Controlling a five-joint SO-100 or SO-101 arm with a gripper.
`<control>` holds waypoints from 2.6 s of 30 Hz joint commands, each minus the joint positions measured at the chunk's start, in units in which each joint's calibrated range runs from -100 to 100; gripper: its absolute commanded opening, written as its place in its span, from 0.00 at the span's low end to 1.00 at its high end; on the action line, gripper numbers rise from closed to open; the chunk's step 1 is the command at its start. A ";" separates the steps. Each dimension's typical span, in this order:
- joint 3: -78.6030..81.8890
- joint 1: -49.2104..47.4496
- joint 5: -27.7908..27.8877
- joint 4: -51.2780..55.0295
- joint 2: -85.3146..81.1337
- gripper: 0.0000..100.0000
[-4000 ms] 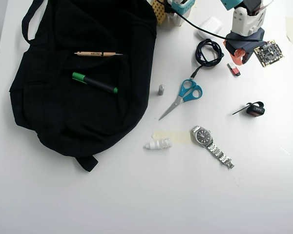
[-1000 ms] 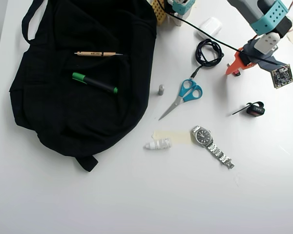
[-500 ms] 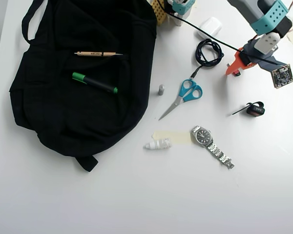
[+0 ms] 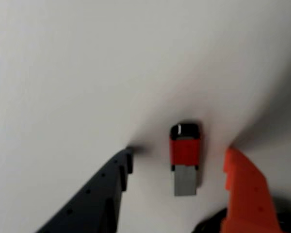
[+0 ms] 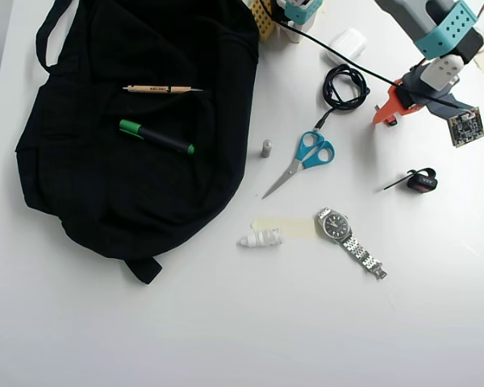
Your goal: Put the usb stick into the black bag
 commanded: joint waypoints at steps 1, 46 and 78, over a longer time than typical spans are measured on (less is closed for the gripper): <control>-0.31 -0.06 -0.18 0.77 0.37 0.24; -0.49 0.24 -0.18 -0.01 0.20 0.02; -24.75 2.86 0.08 22.73 -1.21 0.02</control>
